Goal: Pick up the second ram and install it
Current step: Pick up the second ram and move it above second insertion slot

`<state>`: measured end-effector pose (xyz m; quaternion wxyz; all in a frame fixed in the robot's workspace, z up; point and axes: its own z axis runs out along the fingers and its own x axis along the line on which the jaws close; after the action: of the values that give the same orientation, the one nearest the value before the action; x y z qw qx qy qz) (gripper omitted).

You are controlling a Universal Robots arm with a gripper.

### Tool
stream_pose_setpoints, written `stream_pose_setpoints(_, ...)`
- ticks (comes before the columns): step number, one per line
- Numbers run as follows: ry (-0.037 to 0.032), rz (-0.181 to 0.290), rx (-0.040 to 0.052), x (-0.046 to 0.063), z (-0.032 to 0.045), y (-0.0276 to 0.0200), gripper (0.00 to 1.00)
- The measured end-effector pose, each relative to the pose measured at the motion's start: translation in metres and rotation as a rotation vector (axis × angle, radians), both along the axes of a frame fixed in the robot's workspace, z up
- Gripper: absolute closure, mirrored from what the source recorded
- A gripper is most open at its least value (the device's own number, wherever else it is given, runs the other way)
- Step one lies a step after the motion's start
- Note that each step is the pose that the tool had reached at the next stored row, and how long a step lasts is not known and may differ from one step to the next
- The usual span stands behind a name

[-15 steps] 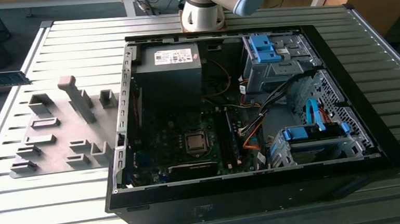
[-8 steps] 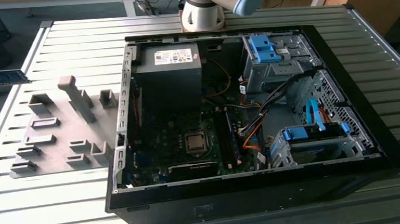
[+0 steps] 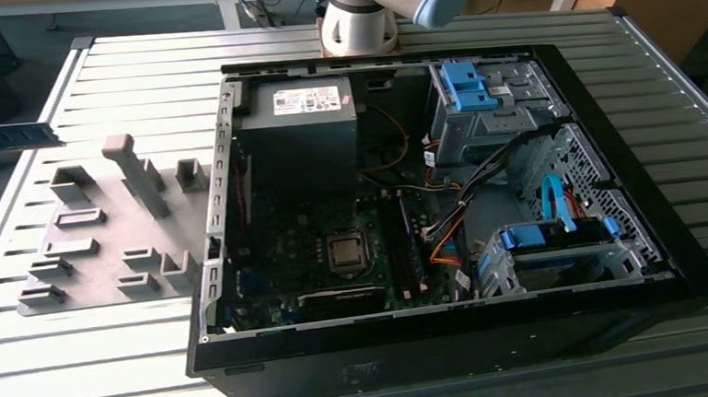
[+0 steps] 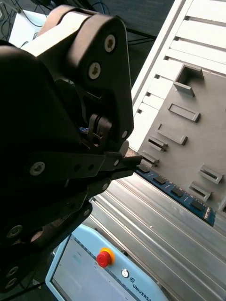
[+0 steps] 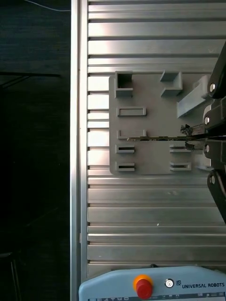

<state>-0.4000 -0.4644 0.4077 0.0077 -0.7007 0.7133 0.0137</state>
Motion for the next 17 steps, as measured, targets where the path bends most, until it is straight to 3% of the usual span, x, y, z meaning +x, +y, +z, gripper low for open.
stream_pose_setpoints(17,0.0001,0.0,0.0,0.047,0.0,0.0,0.86)
